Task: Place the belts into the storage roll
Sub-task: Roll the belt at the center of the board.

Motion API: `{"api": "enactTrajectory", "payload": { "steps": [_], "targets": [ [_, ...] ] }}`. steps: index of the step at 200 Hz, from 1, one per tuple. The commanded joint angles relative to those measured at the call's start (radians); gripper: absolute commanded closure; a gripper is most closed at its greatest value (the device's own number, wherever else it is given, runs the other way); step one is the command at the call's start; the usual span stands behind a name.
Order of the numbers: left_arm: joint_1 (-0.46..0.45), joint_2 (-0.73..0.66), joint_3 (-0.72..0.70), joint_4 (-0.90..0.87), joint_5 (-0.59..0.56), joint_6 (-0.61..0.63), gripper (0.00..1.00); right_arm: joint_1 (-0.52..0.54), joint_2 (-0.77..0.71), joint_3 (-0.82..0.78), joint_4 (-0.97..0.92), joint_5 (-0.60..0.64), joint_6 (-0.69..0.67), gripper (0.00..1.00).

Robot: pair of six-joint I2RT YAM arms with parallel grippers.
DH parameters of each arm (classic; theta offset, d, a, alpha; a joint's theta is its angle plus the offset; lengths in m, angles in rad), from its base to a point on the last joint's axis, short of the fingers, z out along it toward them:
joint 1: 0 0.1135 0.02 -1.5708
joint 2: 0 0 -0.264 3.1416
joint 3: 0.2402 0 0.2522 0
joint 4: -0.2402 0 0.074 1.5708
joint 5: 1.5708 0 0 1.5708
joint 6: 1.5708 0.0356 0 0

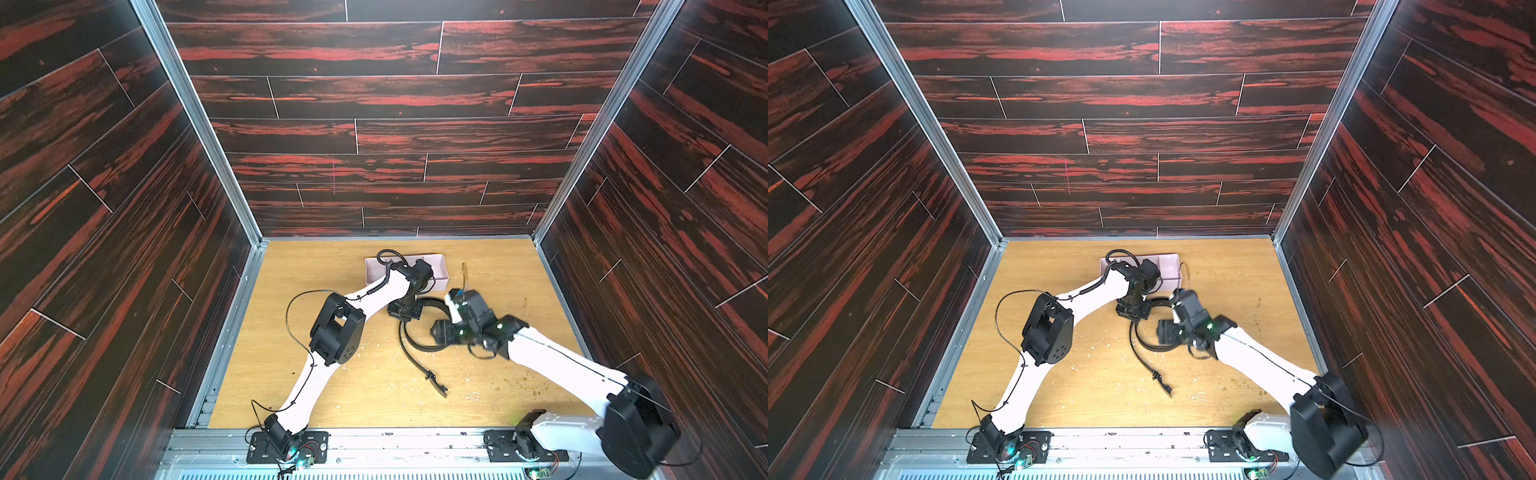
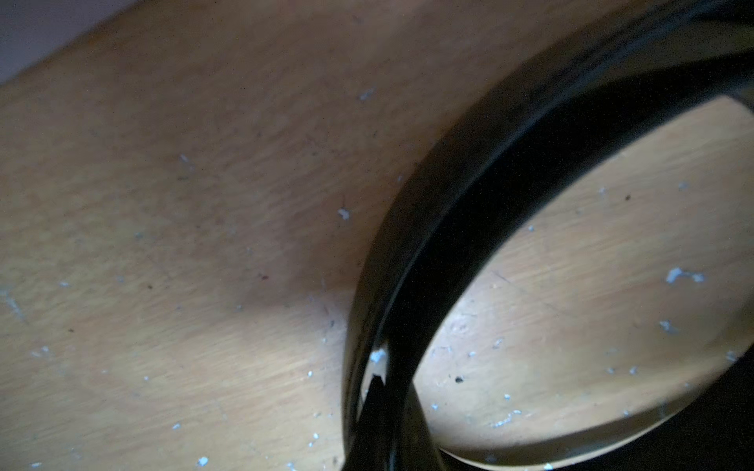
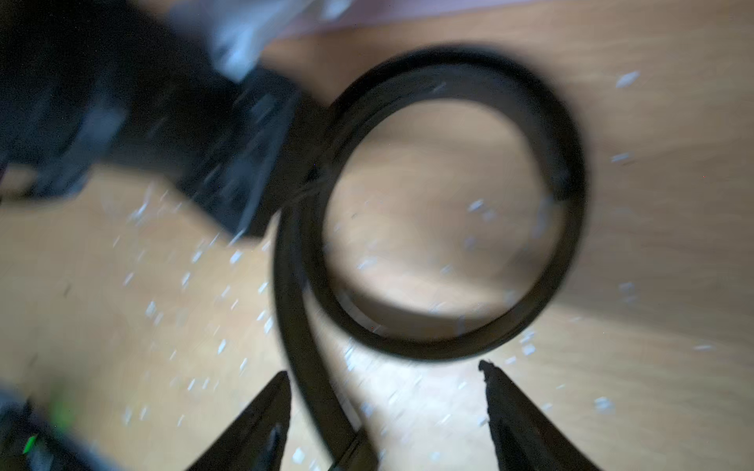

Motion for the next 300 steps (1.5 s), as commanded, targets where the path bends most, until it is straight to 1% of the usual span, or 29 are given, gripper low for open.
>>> {"api": "enactTrajectory", "payload": {
  "steps": [1,12,28,50,73,96,109,117,134,142,149,160,167,175,192,202,219,236,250,277,300],
  "targets": [
    [0.023,-0.064,-0.033,-0.085,-0.029,0.041,1.00,0.100,-0.020,-0.039,-0.028,-0.009,-0.033,0.24],
    [0.032,-0.075,-0.049,-0.087,-0.026,0.053,1.00,0.146,-0.016,-0.065,-0.010,0.009,-0.040,0.24],
    [0.042,-0.095,-0.078,-0.089,-0.030,0.066,1.00,0.186,-0.006,-0.109,0.021,0.027,-0.037,0.24],
    [0.049,-0.127,-0.120,-0.090,-0.048,0.078,1.00,0.210,0.006,-0.177,0.068,0.042,-0.032,0.24],
    [0.054,-0.155,-0.155,-0.095,-0.055,0.086,1.00,0.229,0.011,-0.211,0.102,0.045,-0.036,0.24],
    [0.056,-0.171,-0.175,-0.106,-0.054,0.097,1.00,0.256,0.023,-0.231,0.149,0.021,-0.055,0.27],
    [0.059,-0.176,-0.178,-0.118,-0.055,0.105,1.00,0.267,0.043,-0.241,0.174,0.015,-0.065,0.31],
    [0.060,-0.179,-0.184,-0.122,-0.053,0.110,1.00,0.270,0.060,-0.242,0.179,0.025,-0.064,0.36],
    [0.064,-0.189,-0.194,-0.133,-0.055,0.115,1.00,0.272,0.088,-0.244,0.185,0.040,-0.060,0.50],
    [0.066,-0.196,-0.203,-0.136,-0.058,0.119,1.00,0.272,0.090,-0.250,0.188,0.056,-0.050,0.59],
    [0.067,-0.202,-0.213,-0.138,-0.060,0.123,1.00,0.272,0.083,-0.255,0.189,0.070,-0.041,0.70],
    [0.066,-0.211,-0.226,-0.141,-0.069,0.131,1.00,0.272,0.063,-0.268,0.190,0.085,-0.029,0.82],
    [0.067,-0.217,-0.233,-0.146,-0.076,0.133,1.00,0.272,0.047,-0.272,0.181,0.116,-0.014,0.90],
    [0.067,-0.225,-0.241,-0.150,-0.084,0.140,1.00,0.269,0.031,-0.275,0.162,0.155,0.002,0.95],
    [0.067,-0.248,-0.271,-0.140,-0.083,0.143,1.00,0.234,0.013,-0.266,0.106,0.216,0.053,0.97],
    [0.066,-0.255,-0.282,-0.138,-0.078,0.143,1.00,0.204,0.009,-0.260,0.082,0.211,0.067,0.99],
    [0.067,-0.265,-0.298,-0.138,-0.077,0.143,1.00,0.151,0.013,-0.246,0.028,0.235,0.106,1.00],
    [0.066,-0.276,-0.316,-0.138,-0.079,0.147,1.00,0.077,0.012,-0.239,-0.014,0.209,0.128,1.00],
    [0.066,-0.286,-0.331,-0.135,-0.086,0.146,1.00,0.038,0.012,-0.222,-0.061,0.233,0.144,1.00],
    [0.061,-0.316,-0.372,-0.105,-0.083,0.134,1.00,-0.079,0.025,-0.198,-0.091,0.215,0.148,1.00],
    [0.048,-0.331,-0.416,-0.064,-0.098,0.118,1.00,-0.181,0.046,-0.170,-0.097,0.209,0.105,1.00]
  ]
}}
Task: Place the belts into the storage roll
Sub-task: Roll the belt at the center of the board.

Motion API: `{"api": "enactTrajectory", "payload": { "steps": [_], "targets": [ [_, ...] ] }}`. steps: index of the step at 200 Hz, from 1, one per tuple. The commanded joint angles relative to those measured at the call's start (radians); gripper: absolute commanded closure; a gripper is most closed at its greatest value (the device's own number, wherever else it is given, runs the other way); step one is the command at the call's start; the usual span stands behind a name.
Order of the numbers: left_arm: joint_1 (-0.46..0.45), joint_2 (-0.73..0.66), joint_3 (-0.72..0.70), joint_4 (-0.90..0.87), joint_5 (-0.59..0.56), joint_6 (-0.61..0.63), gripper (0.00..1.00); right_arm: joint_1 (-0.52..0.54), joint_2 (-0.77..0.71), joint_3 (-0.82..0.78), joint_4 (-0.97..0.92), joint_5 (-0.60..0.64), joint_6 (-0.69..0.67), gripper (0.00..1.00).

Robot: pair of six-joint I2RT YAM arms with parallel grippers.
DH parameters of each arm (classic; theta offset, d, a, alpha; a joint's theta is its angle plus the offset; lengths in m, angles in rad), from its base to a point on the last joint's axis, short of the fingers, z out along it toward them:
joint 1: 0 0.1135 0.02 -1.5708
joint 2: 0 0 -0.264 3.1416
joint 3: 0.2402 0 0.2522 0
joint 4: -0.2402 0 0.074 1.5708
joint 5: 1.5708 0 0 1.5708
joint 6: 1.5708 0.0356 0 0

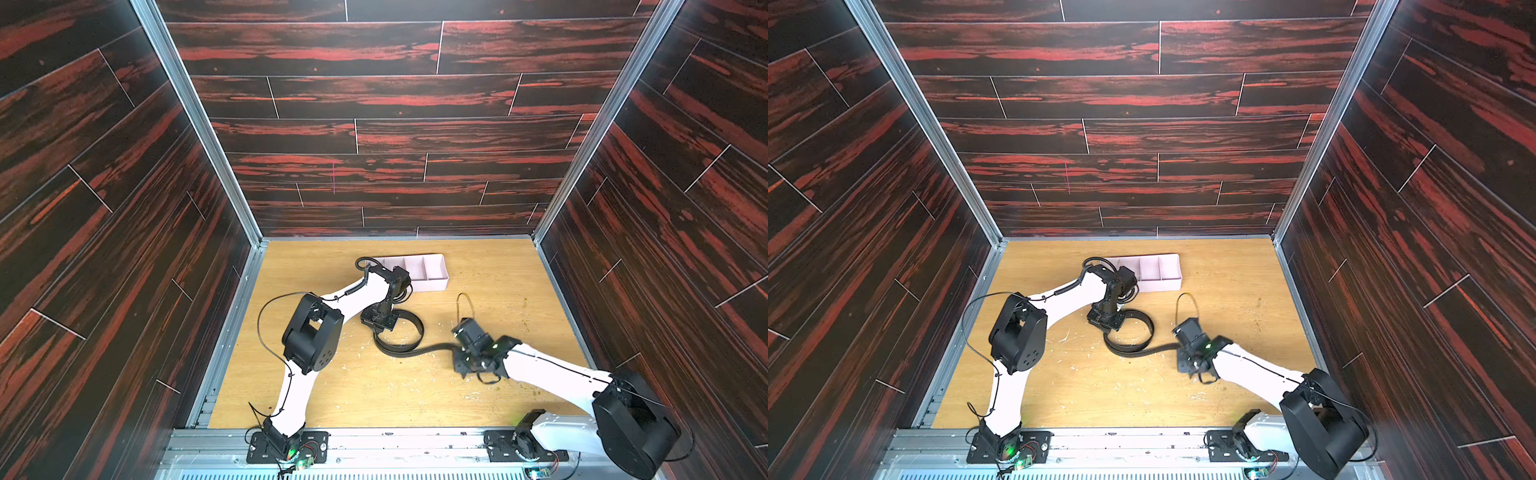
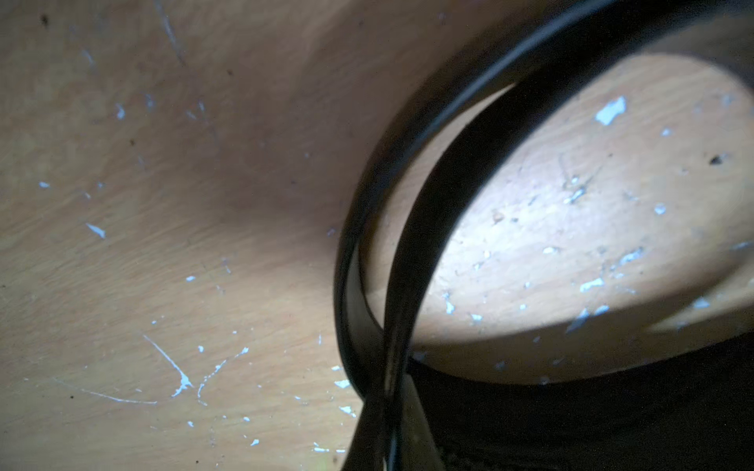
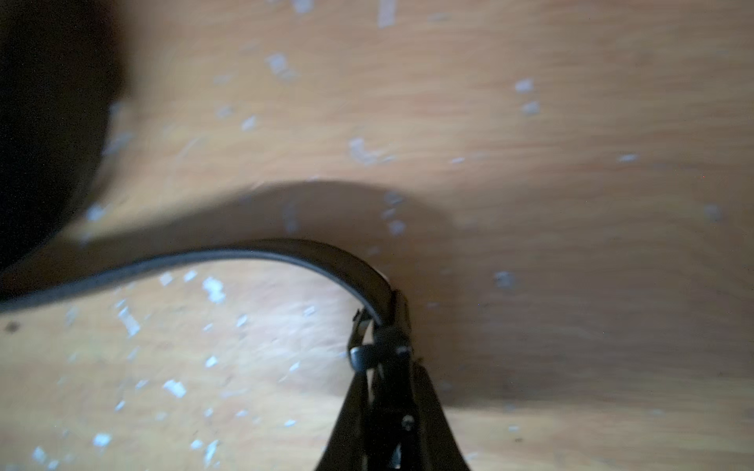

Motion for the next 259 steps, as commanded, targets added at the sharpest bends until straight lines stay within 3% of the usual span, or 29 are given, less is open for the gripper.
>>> {"api": "enactTrajectory", "payload": {
  "steps": [1,42,96,141,194,229,259],
  "targets": [
    [-0.009,-0.066,-0.044,-0.010,-0.029,-0.003,1.00,-0.094,0.023,0.047,-0.055,0.026,-0.006,1.00],
    [-0.025,-0.067,-0.117,0.110,-0.020,-0.062,1.00,-0.223,0.108,0.142,-0.023,-0.005,-0.111,1.00],
    [-0.078,-0.022,-0.097,0.102,-0.073,-0.062,1.00,-0.302,0.291,0.277,0.055,-0.069,-0.230,0.98],
    [-0.102,-0.033,-0.119,0.085,-0.087,-0.049,1.00,-0.455,0.439,0.395,0.052,-0.112,-0.287,0.98],
    [-0.162,-0.023,-0.098,0.065,-0.062,-0.017,1.00,-0.467,0.509,0.471,0.046,-0.205,-0.289,0.94],
    [-0.191,-0.026,-0.119,0.070,-0.074,-0.023,1.00,-0.466,0.554,0.518,-0.039,-0.154,-0.290,0.81],
    [-0.199,-0.021,-0.118,0.071,-0.066,-0.041,1.00,-0.466,0.500,0.512,-0.040,-0.147,-0.286,0.59]
  ]
}}
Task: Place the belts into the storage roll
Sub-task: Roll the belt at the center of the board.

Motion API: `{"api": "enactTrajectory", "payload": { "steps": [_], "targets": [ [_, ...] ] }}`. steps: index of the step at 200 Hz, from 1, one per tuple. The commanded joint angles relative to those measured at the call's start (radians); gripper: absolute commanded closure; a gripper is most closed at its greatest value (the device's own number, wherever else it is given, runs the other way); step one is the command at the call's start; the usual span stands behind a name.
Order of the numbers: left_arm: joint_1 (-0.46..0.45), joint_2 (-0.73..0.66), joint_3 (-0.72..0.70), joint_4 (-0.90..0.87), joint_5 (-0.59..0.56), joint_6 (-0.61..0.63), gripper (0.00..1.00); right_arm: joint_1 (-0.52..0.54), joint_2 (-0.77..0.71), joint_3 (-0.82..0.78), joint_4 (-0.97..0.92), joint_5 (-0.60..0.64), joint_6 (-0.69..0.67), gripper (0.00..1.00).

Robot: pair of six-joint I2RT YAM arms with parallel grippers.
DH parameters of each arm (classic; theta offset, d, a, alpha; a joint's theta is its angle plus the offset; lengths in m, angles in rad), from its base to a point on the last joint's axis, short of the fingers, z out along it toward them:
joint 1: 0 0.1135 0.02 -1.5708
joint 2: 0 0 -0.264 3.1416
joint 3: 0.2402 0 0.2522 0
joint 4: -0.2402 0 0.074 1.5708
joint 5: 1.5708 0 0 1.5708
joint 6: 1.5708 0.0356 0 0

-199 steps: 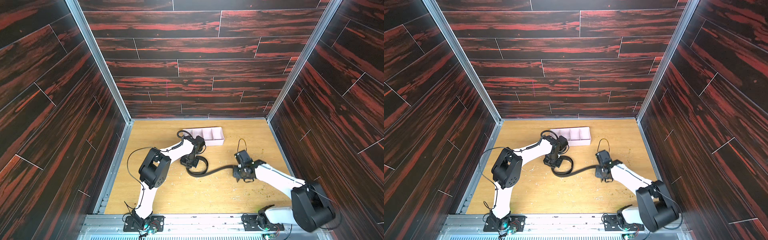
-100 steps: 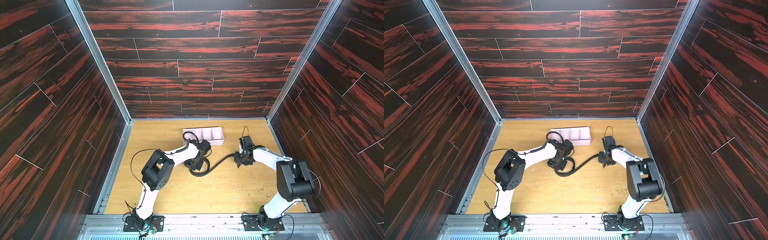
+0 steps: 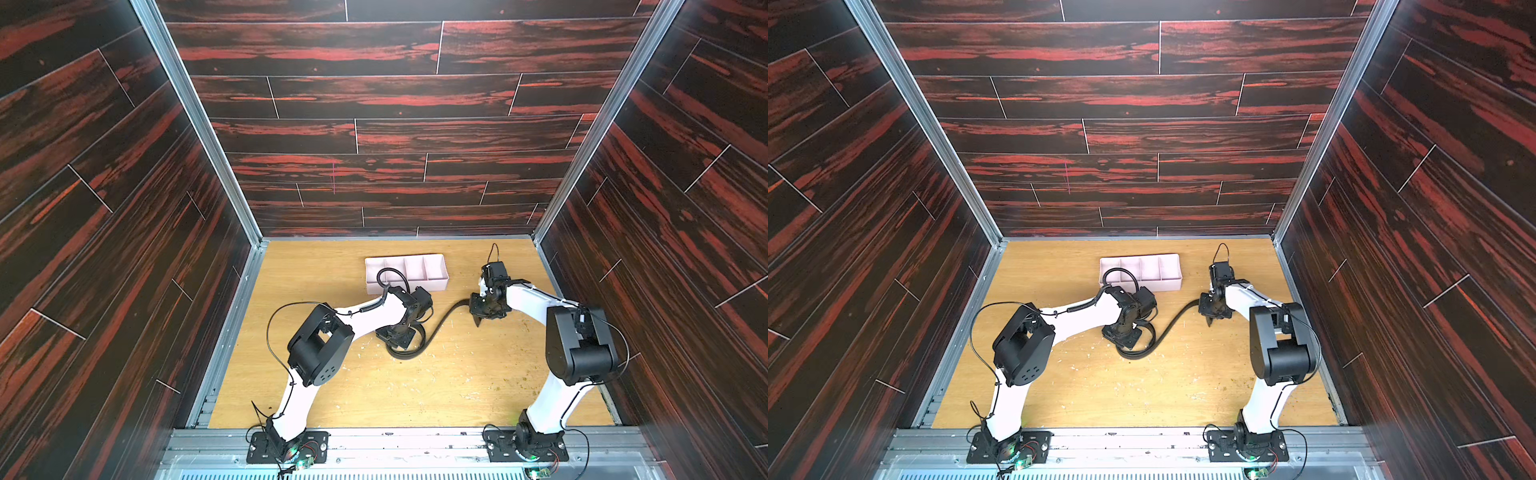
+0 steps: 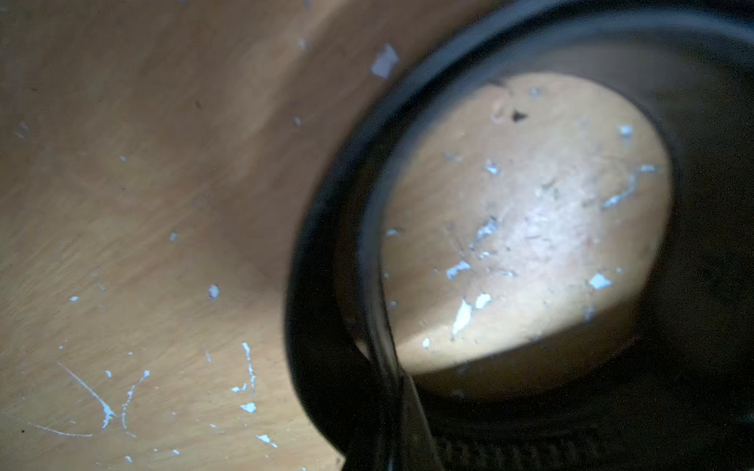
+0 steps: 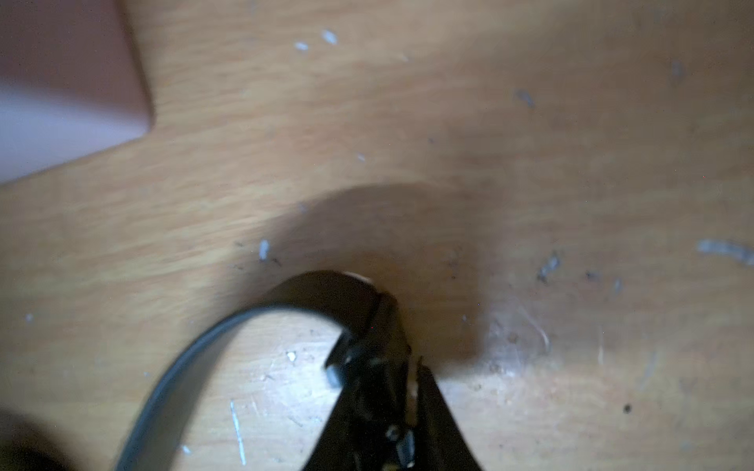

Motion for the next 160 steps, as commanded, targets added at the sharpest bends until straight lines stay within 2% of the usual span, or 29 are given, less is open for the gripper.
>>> {"api": "enactTrajectory", "payload": {
  "steps": [1,26,62,101,115,144,160],
  "targets": [
    [-0.009,0.003,-0.012,-0.069,0.009,0.007,1.00,-0.004,-0.021,0.001,-0.043,0.024,0.017,0.58],
    [-0.014,-0.005,-0.010,-0.063,0.025,-0.003,1.00,-0.006,-0.033,0.033,-0.072,0.040,0.003,0.47],
    [-0.021,0.000,-0.008,-0.071,0.027,-0.008,1.00,-0.006,-0.117,0.017,-0.085,0.085,0.030,0.19],
    [-0.026,-0.002,-0.019,-0.063,0.027,-0.023,1.00,-0.004,-0.269,-0.063,-0.087,0.025,0.093,0.17],
    [-0.025,-0.004,-0.018,-0.063,0.026,-0.027,1.00,-0.005,-0.296,-0.096,-0.077,-0.037,0.125,0.17],
    [-0.031,0.000,-0.014,-0.060,0.030,-0.034,1.00,0.013,-0.281,-0.125,-0.007,-0.115,0.174,0.17],
    [-0.034,0.003,-0.013,-0.061,0.030,-0.040,1.00,0.044,-0.232,-0.104,-0.005,-0.109,0.189,0.19]
  ]
}}
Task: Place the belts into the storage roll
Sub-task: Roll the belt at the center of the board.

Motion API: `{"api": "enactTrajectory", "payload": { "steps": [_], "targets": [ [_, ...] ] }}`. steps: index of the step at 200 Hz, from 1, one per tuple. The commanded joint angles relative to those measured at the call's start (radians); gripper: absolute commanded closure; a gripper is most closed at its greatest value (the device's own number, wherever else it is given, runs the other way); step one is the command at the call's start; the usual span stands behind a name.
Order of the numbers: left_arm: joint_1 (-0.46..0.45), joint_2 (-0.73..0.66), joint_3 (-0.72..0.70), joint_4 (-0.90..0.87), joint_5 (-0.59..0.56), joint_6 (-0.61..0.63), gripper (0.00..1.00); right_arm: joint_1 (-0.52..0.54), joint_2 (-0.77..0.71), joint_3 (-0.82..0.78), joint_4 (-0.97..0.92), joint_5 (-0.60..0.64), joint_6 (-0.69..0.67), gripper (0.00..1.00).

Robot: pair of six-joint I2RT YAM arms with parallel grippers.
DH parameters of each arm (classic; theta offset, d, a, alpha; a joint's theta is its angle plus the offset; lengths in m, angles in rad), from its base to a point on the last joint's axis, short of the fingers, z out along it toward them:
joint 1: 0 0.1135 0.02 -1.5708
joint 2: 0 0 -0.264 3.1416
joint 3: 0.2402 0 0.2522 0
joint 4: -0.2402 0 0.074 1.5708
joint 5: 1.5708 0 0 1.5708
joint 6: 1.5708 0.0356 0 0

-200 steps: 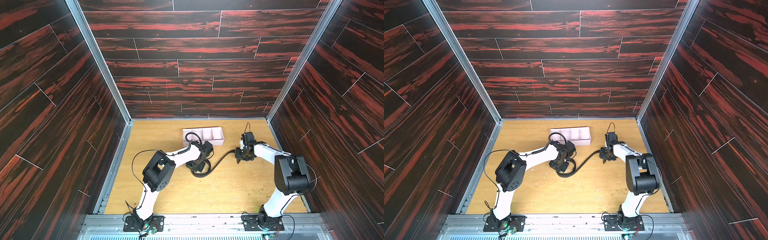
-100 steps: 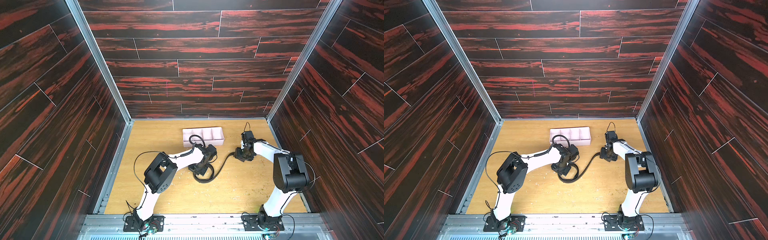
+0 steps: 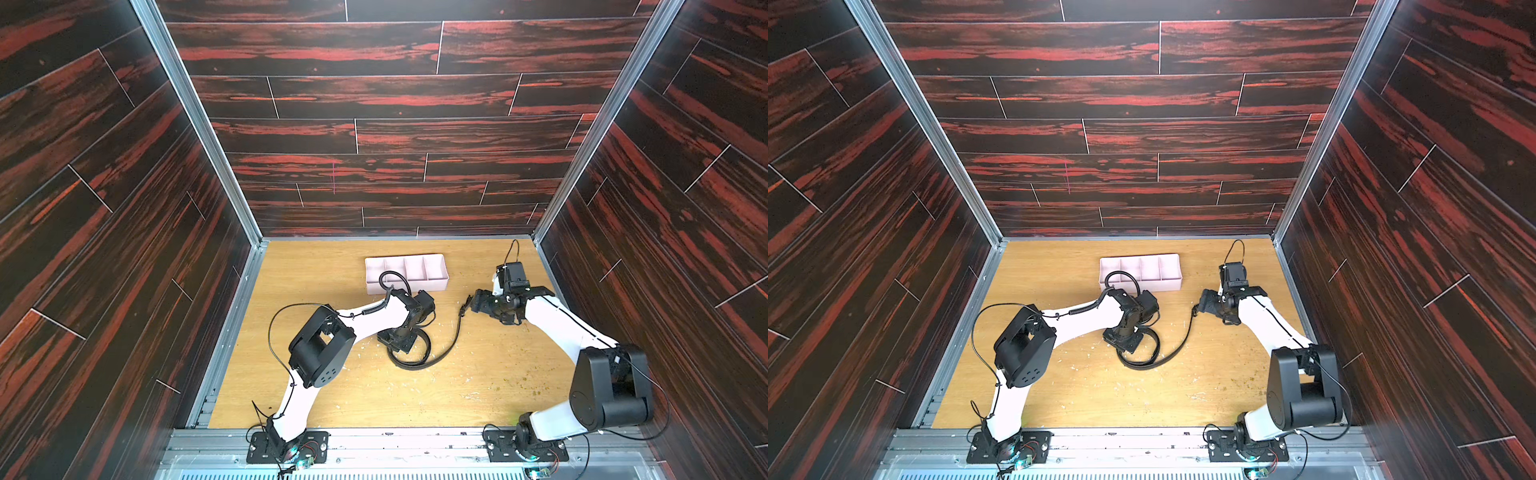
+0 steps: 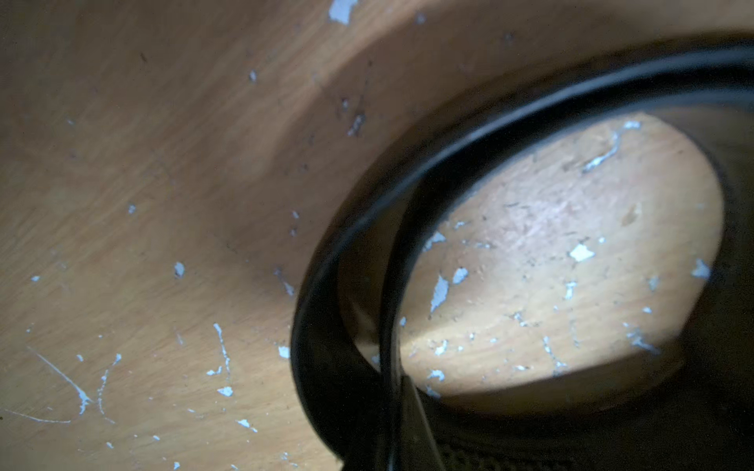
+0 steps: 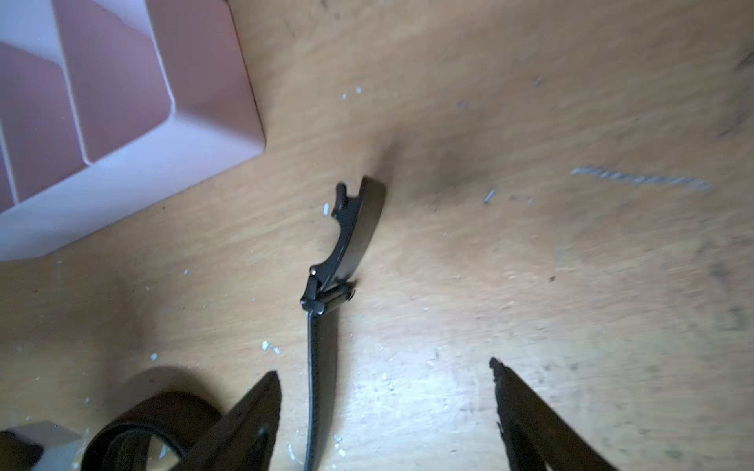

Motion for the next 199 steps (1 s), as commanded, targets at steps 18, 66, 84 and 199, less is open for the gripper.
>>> {"api": "enactTrajectory", "payload": {
  "steps": [18,66,84,199],
  "targets": [
    [-0.016,0.000,-0.010,-0.047,0.004,-0.011,1.00,0.065,0.103,0.013,0.048,-0.051,0.074,0.21],
    [-0.019,-0.021,-0.029,-0.035,-0.007,-0.009,1.00,0.081,0.173,-0.006,0.092,-0.034,0.096,0.40],
    [-0.020,-0.021,-0.038,-0.036,-0.009,0.002,1.00,0.080,0.178,0.003,0.096,-0.011,0.087,0.56],
    [-0.019,-0.066,-0.095,-0.033,-0.061,0.040,1.00,-0.042,0.151,0.012,0.043,0.089,-0.015,0.98]
  ]
}}
